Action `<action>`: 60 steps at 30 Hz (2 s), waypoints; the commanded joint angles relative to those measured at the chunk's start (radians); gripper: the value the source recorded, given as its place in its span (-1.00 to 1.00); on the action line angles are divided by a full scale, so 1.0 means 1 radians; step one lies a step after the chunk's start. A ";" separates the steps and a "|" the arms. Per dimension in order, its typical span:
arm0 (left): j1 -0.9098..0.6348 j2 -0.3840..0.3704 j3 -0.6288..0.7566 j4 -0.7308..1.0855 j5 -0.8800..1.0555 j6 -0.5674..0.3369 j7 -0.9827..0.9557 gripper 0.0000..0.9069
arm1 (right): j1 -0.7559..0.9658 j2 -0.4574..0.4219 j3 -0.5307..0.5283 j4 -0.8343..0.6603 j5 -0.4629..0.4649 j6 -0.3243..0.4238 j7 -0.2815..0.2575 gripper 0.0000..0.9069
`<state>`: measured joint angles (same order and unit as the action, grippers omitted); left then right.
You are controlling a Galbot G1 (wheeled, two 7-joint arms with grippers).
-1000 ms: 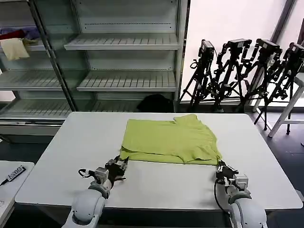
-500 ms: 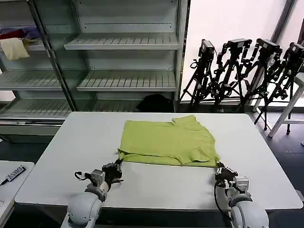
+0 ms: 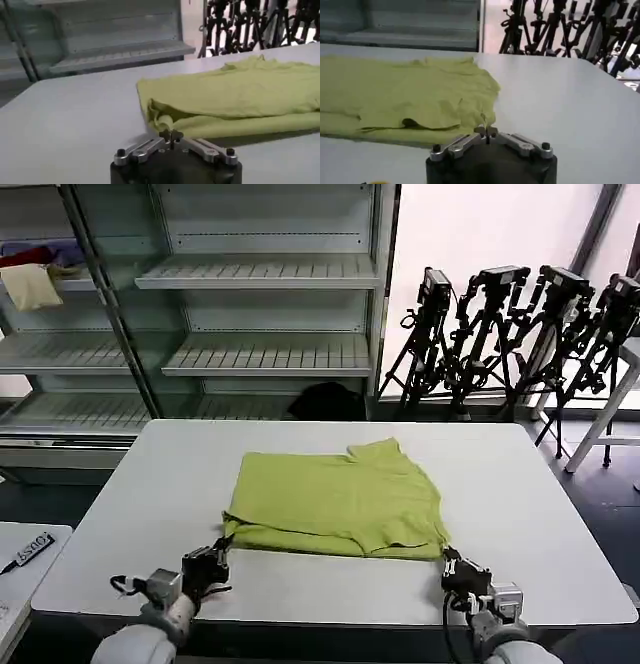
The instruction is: Fold and organize the clothes.
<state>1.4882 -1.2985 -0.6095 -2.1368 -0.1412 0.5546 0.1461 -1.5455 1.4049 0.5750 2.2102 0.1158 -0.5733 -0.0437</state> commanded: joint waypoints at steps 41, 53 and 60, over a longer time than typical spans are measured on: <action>-0.270 0.087 -0.123 0.040 -0.135 0.022 0.011 1.00 | 0.409 0.040 -0.131 -0.130 -0.074 -0.014 0.003 1.00; -0.562 0.134 0.092 0.335 -0.083 0.025 0.092 1.00 | 0.713 0.084 -0.165 -0.487 -0.042 -0.015 0.002 1.00; -0.690 0.135 0.172 0.540 -0.060 0.025 0.129 1.00 | 0.812 0.119 -0.158 -0.688 -0.070 -0.013 -0.003 1.00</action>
<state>0.9837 -1.1784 -0.5402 -1.8173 -0.2187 0.5750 0.2438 -0.8743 1.5111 0.4278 1.7177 0.0478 -0.5857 -0.0467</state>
